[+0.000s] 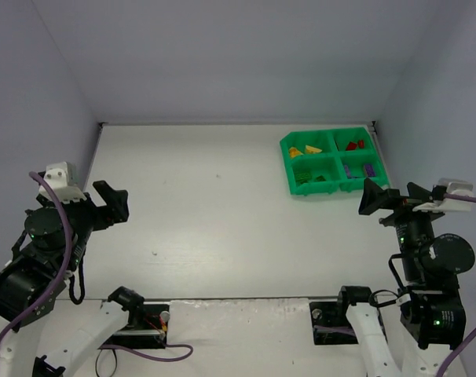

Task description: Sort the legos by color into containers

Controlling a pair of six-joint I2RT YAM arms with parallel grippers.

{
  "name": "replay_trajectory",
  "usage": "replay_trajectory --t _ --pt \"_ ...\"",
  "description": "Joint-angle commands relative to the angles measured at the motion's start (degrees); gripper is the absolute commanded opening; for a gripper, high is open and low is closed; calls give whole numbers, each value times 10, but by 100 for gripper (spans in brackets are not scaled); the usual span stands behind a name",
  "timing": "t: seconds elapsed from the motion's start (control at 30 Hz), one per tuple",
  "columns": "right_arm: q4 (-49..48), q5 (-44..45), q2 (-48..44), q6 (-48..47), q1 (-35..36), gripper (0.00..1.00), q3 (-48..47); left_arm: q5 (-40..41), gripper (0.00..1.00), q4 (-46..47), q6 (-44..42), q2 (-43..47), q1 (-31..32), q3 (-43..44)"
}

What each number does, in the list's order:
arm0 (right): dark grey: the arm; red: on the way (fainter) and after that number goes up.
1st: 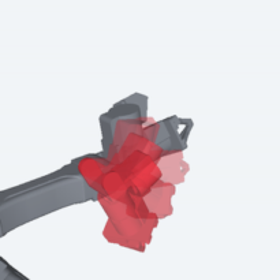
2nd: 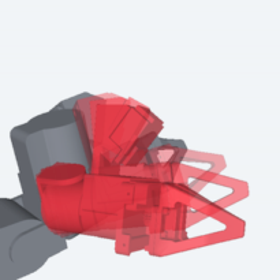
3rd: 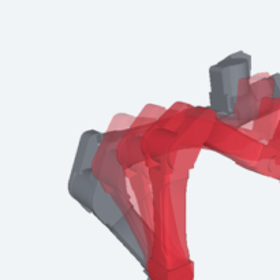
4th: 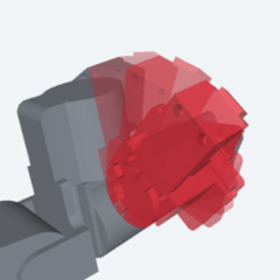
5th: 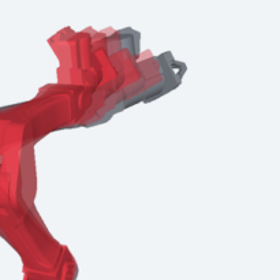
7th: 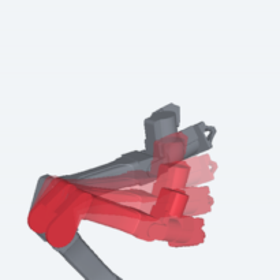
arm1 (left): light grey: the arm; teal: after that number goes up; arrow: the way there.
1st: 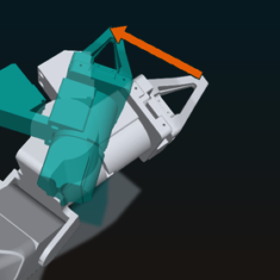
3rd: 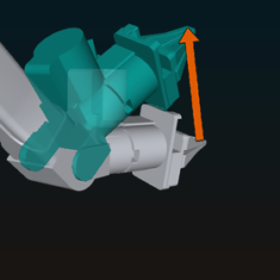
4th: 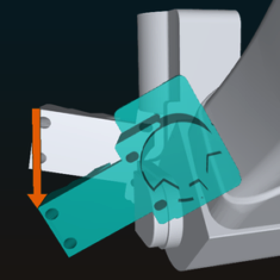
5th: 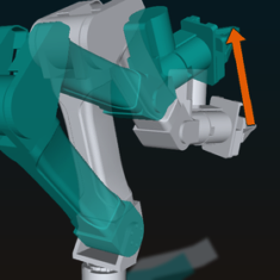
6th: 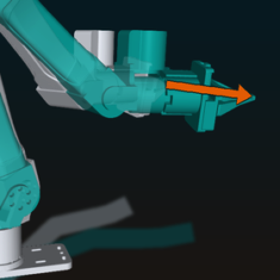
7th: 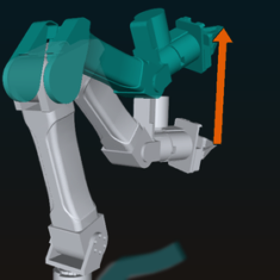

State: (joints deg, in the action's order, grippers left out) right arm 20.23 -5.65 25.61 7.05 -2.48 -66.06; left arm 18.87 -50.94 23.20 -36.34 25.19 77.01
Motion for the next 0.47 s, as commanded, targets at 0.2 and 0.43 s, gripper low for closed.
replay_trajectory --t 0.2,0.43 --pt "-27 -11 27 -11 5 100 1 28 82 46 21 -12 4 -7" --pt "-26 5 35 -20 6 100 -3 1 88 43 36 -23 4 -19"
